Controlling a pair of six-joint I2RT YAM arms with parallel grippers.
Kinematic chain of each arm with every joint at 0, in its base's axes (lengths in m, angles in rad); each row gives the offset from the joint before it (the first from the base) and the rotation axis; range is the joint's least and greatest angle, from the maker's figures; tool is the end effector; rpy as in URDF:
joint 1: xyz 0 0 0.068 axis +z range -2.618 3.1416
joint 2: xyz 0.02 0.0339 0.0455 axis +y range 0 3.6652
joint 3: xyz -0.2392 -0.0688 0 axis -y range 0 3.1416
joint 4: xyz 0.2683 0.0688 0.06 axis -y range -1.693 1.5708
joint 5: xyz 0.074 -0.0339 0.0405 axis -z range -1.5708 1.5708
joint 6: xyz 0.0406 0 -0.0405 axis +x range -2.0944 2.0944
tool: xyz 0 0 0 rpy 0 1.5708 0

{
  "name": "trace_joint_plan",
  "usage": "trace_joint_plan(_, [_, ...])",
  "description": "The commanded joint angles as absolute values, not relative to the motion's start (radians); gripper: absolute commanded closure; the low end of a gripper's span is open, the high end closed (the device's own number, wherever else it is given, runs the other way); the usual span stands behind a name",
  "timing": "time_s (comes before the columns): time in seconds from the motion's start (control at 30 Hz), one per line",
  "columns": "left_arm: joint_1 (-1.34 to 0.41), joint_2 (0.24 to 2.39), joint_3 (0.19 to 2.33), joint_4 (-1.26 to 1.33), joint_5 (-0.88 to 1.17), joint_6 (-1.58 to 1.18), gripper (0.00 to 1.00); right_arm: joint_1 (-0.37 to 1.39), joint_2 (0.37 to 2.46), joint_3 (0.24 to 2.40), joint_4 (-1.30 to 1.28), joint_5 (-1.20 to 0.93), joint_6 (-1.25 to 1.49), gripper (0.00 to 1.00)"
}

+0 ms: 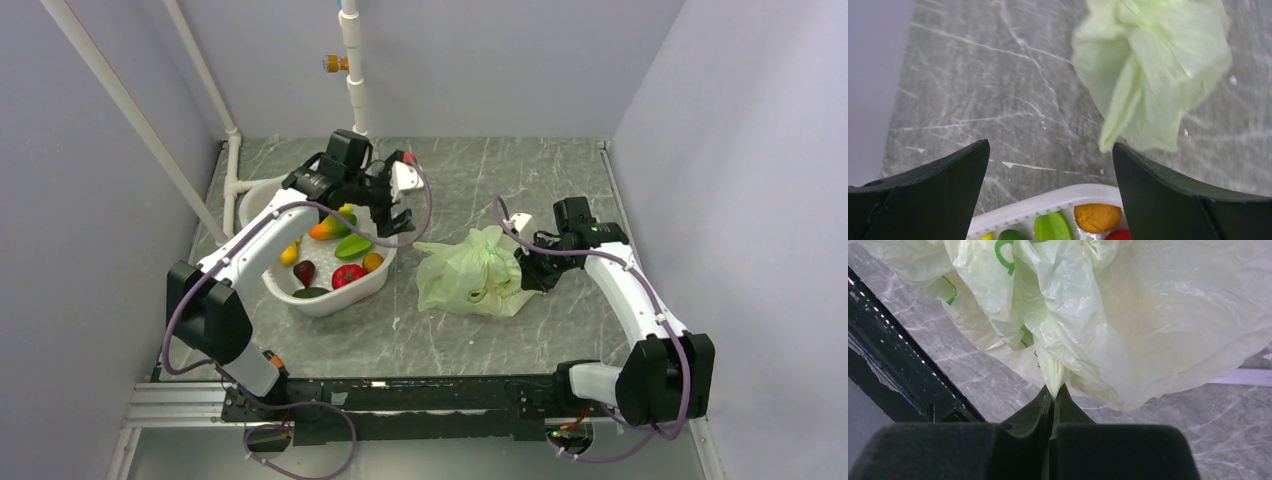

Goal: Place the fake fruits into the plastic bag and tie a complex knot

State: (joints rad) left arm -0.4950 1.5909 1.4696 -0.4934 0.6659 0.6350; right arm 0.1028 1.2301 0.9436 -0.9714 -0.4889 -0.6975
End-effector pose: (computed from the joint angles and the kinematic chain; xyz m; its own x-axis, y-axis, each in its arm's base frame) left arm 0.3268 -0.2049 0.3187 0.0764 0.4888 -0.8690 0.9593 0.2016 0.1978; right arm 0.2449 0.0444 0.2162 -0.5748 -0.6294 -0.5229 -0.7875 0.5990 0.1448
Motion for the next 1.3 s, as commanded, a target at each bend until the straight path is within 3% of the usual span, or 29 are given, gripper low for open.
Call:
trace_joint_plan(0.0, [-0.550,1.631,1.502,-0.750,0.725,1.062,0.01,0.105,1.181,0.970,-0.941,-0.475,-0.708,1.00])
trace_joint_plan(0.17, [-0.614,1.682,1.500,-0.731,0.643,1.172,0.26,0.105,1.168,0.961,-0.936,-0.496,-0.692,1.00])
trace_joint_plan(0.37, [-0.681,1.763,1.527,-0.703,0.530,1.201,0.39,0.105,1.155,0.959,-0.932,-0.499,-0.681,1.00])
trace_joint_plan(0.53, [-0.715,1.811,1.544,-0.685,0.500,1.207,0.41,0.104,1.143,0.953,-0.926,-0.502,-0.677,1.00])
trace_joint_plan(0.63, [-0.726,1.812,1.531,-0.620,0.506,1.158,0.50,0.104,1.138,0.951,-0.917,-0.502,-0.670,1.00])
trace_joint_plan(0.7, [-0.730,1.795,1.530,-0.585,0.549,1.093,0.60,0.104,1.135,0.954,-0.910,-0.500,-0.662,1.00])
trace_joint_plan(0.73, [-0.729,1.780,1.528,-0.575,0.578,1.054,0.70,0.103,1.132,0.958,-0.905,-0.490,-0.657,1.00])
trace_joint_plan(0.77, [-0.729,1.757,1.522,-0.566,0.596,0.998,0.95,0.100,1.126,0.963,-0.905,-0.471,-0.653,1.00])
trace_joint_plan(0.8, [-0.728,1.734,1.511,-0.553,0.588,0.947,1.00,0.085,1.118,0.970,-0.911,-0.444,-0.656,1.00])
trace_joint_plan(1.0, [-0.690,1.511,1.374,-0.625,0.615,0.746,1.00,-0.157,1.084,1.005,-1.003,-0.410,-0.830,1.00])
trace_joint_plan(1.27, [-0.667,1.331,1.027,-0.655,0.523,0.689,1.00,-0.207,1.144,0.892,-0.848,-0.338,-0.887,1.00])
